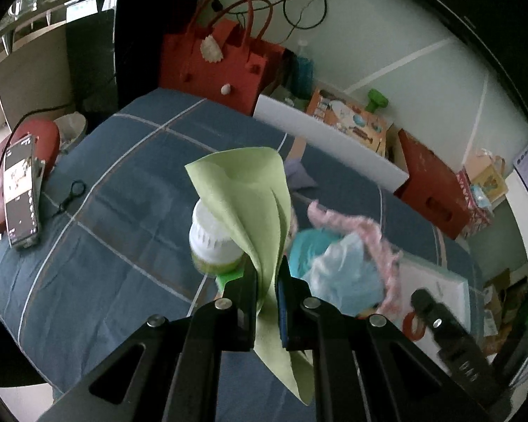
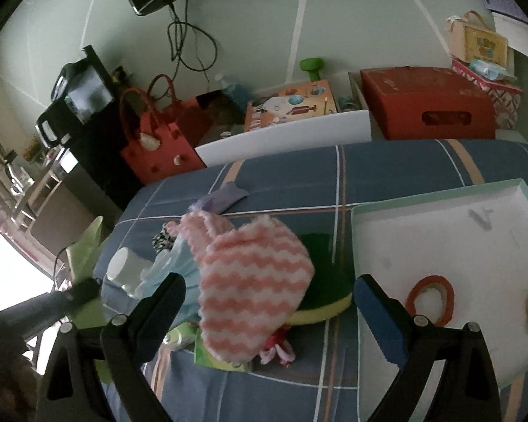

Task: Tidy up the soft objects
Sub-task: 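Lift the green napkin with the left gripper while the right gripper moves toward the zigzag towel, then grasp the pink zigzag towel with the right gripper while the left gripper holds the napkin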

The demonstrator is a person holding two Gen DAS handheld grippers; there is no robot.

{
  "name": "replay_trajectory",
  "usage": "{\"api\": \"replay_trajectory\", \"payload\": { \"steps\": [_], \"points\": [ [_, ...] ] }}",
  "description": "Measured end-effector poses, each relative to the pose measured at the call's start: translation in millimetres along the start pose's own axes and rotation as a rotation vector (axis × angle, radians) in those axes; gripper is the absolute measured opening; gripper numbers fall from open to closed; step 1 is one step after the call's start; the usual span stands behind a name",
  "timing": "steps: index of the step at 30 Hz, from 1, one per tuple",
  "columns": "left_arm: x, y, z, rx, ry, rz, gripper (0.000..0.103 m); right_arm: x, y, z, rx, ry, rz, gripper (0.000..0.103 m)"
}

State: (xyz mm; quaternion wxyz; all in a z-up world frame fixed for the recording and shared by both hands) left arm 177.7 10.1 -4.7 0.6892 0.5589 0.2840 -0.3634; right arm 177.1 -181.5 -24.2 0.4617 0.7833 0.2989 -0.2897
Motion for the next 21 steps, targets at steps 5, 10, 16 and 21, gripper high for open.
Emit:
{"api": "replay_trajectory", "payload": {
  "steps": [5, 10, 16, 21],
  "points": [
    [0.9, 23.0, 12.0, 0.005, -0.009, 0.023, 0.01, 9.8, 6.2, -7.9, 0.005, 0.024, -0.011, 0.098],
    [6.5, 35.1, 17.1, 0.002, -0.019, 0.033, 0.01, 31.8, 5.7, -18.4, -0.027, 0.009, -0.046, 0.098],
    [25.9, 25.1, 9.5, -0.022, -0.035, 0.001, 0.01, 43.6, -1.0, -18.1, -0.046, -0.013, -0.074, 0.091],
    [30.4, 15.7, 2.0, -0.039, -0.043, -0.016, 0.01, 44.9, -3.1, -17.4, -0.038, 0.005, -0.078, 0.072]
  ]
}}
Point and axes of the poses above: each gripper's, at about its wrist camera, not at the fingertips, and x roughly the way its jaws point, z to its right, y to its top, the point moved 10 cm from there along x, roughly the way its jaws point, and after that the axes turned 7 degrees about x, right-handed, at the moved point
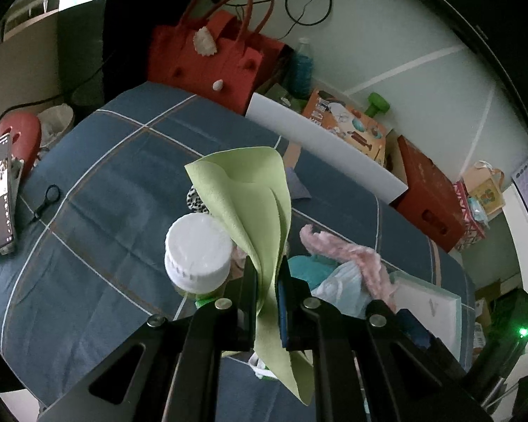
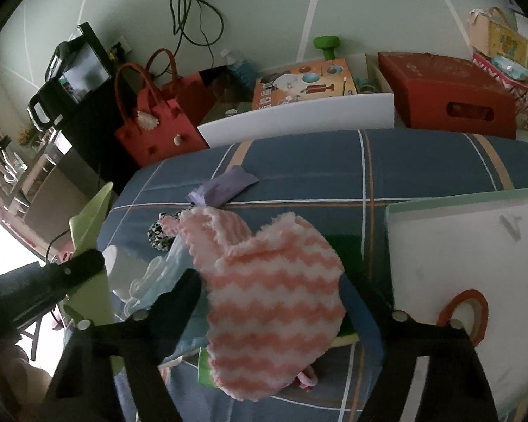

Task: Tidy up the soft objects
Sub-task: 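Grasp the pink zigzag towel with the right gripper while the left gripper holds the napkin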

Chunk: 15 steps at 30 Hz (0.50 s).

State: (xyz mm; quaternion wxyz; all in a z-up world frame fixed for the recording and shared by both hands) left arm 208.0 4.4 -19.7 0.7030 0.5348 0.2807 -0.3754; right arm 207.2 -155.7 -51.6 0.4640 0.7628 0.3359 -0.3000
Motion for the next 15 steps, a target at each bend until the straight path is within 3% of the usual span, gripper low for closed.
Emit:
{"api": "replay_trajectory", "payload": {
  "steps": [6, 15],
  "points": [
    [-3.3, -3.3, 1.4, -0.003, -0.007, 0.004, 0.01, -6.2, -1.5, -5.1, -0.007, 0.035, 0.012, 0.038],
    [-4.3, -5.5, 4.6, 0.015, -0.01, 0.004, 0.01, -10.1, -1.7, -9.8, -0.033, 0.043, 0.027, 0.011]
  ]
}}
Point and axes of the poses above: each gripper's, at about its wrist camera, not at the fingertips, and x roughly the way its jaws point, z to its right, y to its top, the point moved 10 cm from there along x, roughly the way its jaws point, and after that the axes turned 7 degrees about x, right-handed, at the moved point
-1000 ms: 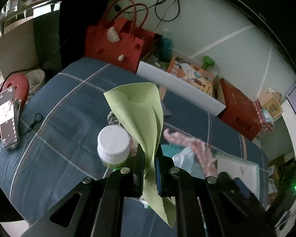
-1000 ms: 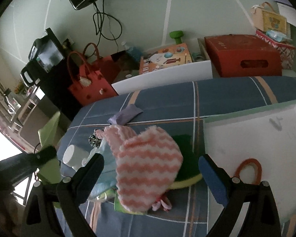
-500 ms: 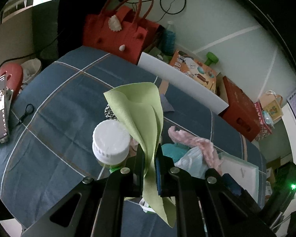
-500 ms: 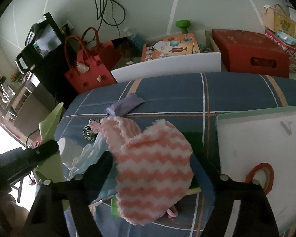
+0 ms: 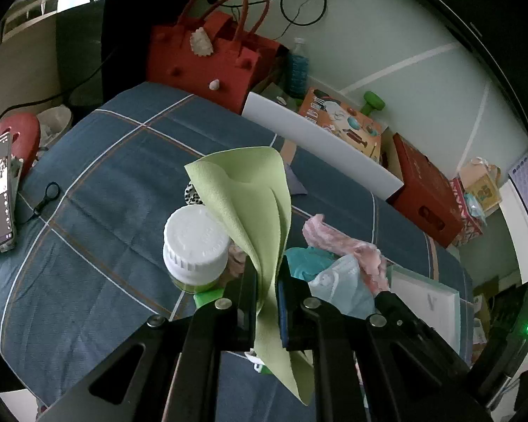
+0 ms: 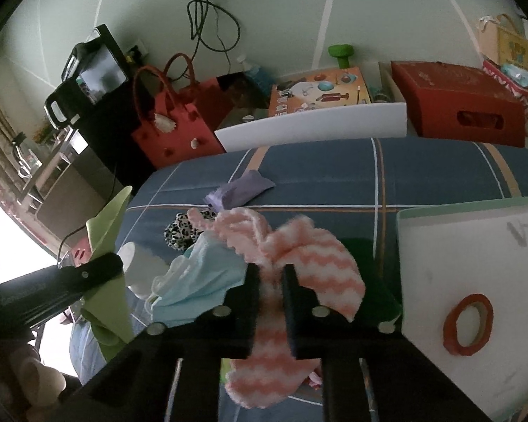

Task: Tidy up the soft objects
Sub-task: 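Grasp the pink zigzag towel with the right gripper while the left gripper holds the napkin, then carry the napkin and towel over the white tray and lower them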

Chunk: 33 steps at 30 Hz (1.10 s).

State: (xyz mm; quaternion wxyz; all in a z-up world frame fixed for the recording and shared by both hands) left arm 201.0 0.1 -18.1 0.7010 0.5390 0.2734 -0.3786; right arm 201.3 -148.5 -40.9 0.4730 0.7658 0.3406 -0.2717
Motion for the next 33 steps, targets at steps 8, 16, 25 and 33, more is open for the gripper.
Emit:
{"api": "replay_trajectory", "payload": {
  "steps": [8, 16, 25, 33],
  "points": [
    [0.4, -0.1, -0.3, 0.004, 0.002, 0.001, 0.01, -7.5, 4.2, 1.4, 0.003, 0.01, 0.026, 0.009],
    [-3.5, 0.4, 2.7, 0.016, 0.001, 0.011, 0.01, -24.4, 13.3, 0.8, 0.009, 0.025, 0.081, 0.009],
    [-19.8, 4.9, 11.3, 0.038, -0.018, 0.053, 0.01, -69.7, 35.2, 7.5, 0.03, 0.025, 0.221, 0.009],
    [-33.0, 8.5, 34.9, 0.094, -0.043, 0.085, 0.01, -89.9, 45.3, 29.9, 0.073, -0.002, 0.274, 0.009]
  ]
}}
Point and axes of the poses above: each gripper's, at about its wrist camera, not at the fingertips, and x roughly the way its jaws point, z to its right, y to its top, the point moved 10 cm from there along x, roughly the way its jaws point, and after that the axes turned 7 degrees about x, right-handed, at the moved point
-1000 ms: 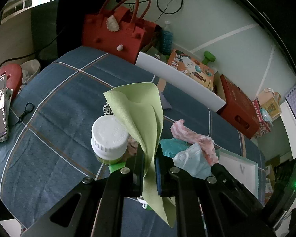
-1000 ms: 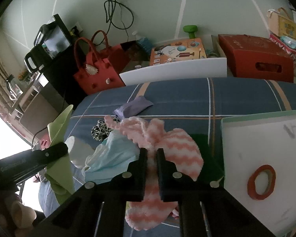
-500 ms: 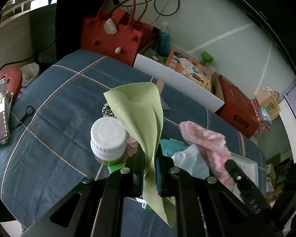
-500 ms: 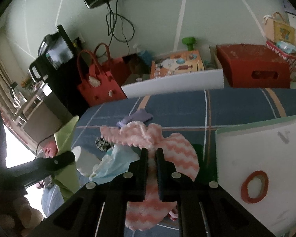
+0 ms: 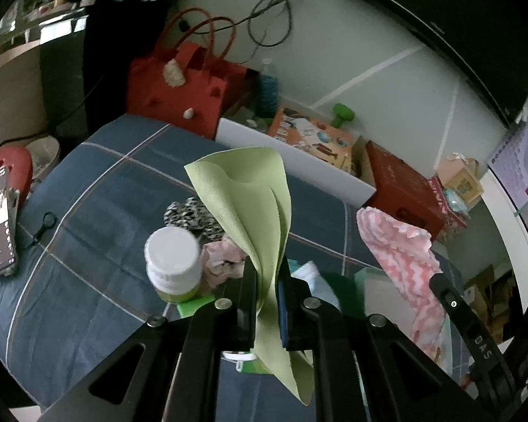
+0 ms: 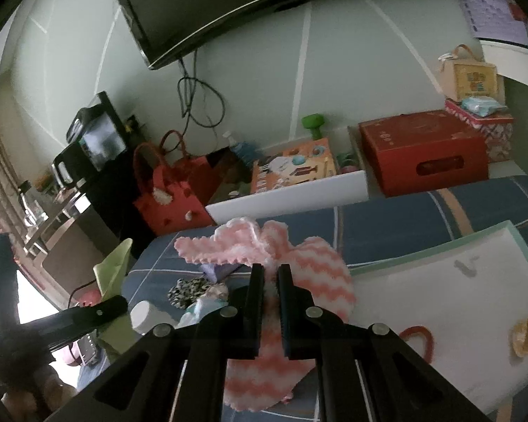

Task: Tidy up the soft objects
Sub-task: 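Carry the napkin and towel over the white tray and lower them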

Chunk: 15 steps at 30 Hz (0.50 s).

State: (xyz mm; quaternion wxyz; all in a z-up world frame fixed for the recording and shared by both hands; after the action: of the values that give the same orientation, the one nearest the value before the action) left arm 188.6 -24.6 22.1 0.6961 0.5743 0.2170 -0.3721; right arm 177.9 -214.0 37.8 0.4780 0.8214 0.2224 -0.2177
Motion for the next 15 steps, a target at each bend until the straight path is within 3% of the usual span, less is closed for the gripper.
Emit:
{"api": "replay_trajectory", "payload": {
  "steps": [15],
  "points": [
    [31.1, -24.6, 105.4, 0.234, -0.088, -0.083, 0.01, -32.6, 30.6, 114.2, 0.141, -0.244, 0.092, 0.009]
  ]
}}
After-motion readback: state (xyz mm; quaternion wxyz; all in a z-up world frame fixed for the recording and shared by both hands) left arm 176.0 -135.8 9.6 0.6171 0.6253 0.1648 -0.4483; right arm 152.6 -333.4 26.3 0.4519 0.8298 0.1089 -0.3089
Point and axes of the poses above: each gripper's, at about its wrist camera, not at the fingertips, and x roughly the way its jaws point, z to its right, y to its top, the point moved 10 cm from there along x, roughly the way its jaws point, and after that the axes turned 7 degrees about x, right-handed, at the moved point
